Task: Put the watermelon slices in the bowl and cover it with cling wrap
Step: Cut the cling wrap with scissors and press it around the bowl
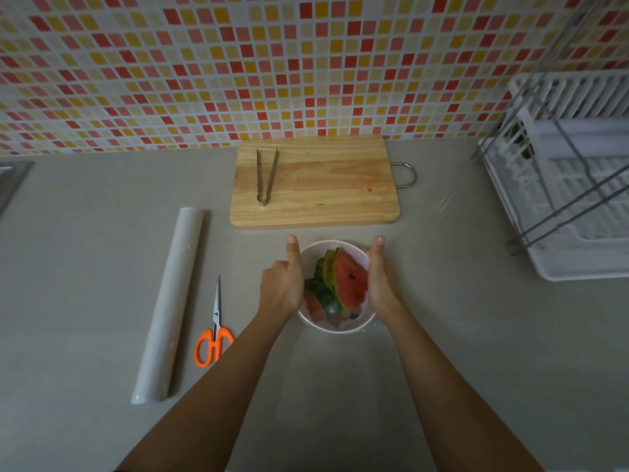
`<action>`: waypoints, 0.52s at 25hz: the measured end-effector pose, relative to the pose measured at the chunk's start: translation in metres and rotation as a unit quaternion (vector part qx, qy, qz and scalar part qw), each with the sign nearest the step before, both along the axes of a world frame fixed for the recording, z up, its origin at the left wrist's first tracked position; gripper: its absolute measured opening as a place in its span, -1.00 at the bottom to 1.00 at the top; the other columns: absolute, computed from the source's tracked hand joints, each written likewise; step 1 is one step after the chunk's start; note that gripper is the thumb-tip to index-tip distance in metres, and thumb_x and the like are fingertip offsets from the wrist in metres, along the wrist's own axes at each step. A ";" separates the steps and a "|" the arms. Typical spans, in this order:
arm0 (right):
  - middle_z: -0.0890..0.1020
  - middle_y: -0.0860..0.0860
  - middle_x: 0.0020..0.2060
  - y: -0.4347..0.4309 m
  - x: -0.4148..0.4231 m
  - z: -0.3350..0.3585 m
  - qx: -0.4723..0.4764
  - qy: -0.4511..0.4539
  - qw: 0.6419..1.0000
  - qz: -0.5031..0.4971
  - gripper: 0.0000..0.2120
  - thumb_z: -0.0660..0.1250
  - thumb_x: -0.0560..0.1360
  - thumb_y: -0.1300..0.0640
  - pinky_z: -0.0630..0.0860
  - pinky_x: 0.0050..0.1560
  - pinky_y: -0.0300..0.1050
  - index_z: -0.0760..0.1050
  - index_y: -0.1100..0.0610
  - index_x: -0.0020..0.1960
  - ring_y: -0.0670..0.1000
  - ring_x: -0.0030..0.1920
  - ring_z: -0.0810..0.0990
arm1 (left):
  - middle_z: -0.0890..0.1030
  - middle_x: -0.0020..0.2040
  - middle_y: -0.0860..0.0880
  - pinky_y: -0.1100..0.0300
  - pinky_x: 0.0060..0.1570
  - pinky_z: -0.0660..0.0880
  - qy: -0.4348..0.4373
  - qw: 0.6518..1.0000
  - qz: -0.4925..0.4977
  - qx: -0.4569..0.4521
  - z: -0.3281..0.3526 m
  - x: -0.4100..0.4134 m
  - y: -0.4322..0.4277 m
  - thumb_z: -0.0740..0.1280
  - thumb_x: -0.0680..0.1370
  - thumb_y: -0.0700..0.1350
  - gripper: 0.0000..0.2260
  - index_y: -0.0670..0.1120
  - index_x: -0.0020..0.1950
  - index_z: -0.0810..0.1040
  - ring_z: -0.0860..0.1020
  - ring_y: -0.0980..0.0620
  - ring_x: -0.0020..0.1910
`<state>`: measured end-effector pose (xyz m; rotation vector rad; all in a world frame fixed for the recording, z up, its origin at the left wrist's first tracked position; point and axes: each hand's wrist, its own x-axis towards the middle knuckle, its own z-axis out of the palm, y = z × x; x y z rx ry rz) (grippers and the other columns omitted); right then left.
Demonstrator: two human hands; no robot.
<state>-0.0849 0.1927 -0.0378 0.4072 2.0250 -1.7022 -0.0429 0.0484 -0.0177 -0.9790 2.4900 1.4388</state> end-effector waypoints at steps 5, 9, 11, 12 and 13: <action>0.65 0.03 -0.02 -0.005 -0.004 0.003 0.072 0.012 0.996 0.043 -0.01 -0.29 0.08 -0.69 0.48 0.22 0.16 0.59 -0.13 -0.01 0.06 0.03 0.60 | 0.59 -0.25 -0.20 0.01 -0.05 0.47 0.014 0.993 -0.010 -0.113 -0.001 0.012 -0.002 -0.24 0.52 0.34 -0.19 -0.20 -0.25 0.60 0.56 -0.20 -0.16; 0.42 0.03 0.38 -0.008 -0.013 0.025 0.030 0.061 0.990 0.122 0.10 -0.27 0.02 -0.69 0.24 0.43 0.20 0.38 -0.16 0.33 0.09 0.39 0.36 | 0.62 -0.19 -0.20 -0.01 -0.03 0.48 0.012 0.983 -0.012 -0.182 -0.005 0.029 -0.008 -0.26 0.50 0.36 -0.19 -0.15 -0.21 0.61 0.57 -0.22 -0.11; 0.22 -0.05 0.50 -0.004 -0.012 0.031 0.048 0.104 0.990 0.086 0.05 -0.31 0.13 -0.64 0.03 0.50 0.21 0.19 -0.14 0.45 0.06 0.51 0.13 | 0.62 0.07 -0.18 0.09 0.11 0.41 0.085 0.986 -0.018 -0.142 -0.007 0.033 -0.015 -0.22 0.54 0.32 -0.27 -0.10 0.09 0.61 0.55 -0.19 0.12; 0.24 -0.06 0.49 -0.004 -0.004 0.031 0.070 0.136 0.987 0.050 -0.04 -0.32 0.22 -0.58 0.00 0.51 0.17 0.18 -0.14 0.45 0.03 0.50 0.14 | 0.55 0.29 -0.14 0.16 0.23 0.31 0.114 0.991 -0.021 -0.062 -0.005 0.033 -0.019 -0.19 0.55 0.30 -0.32 -0.05 0.31 0.50 0.46 -0.12 0.30; 0.28 -0.05 0.47 -0.004 0.009 0.030 0.109 0.169 0.979 0.033 -0.12 -0.32 0.29 -0.53 -0.05 0.52 0.10 0.18 -0.14 0.45 0.01 0.48 0.20 | 0.41 0.44 -0.06 0.21 0.29 0.22 0.130 0.990 -0.034 0.032 -0.003 0.033 -0.021 -0.18 0.54 0.30 -0.35 0.00 0.45 0.34 0.35 -0.02 0.42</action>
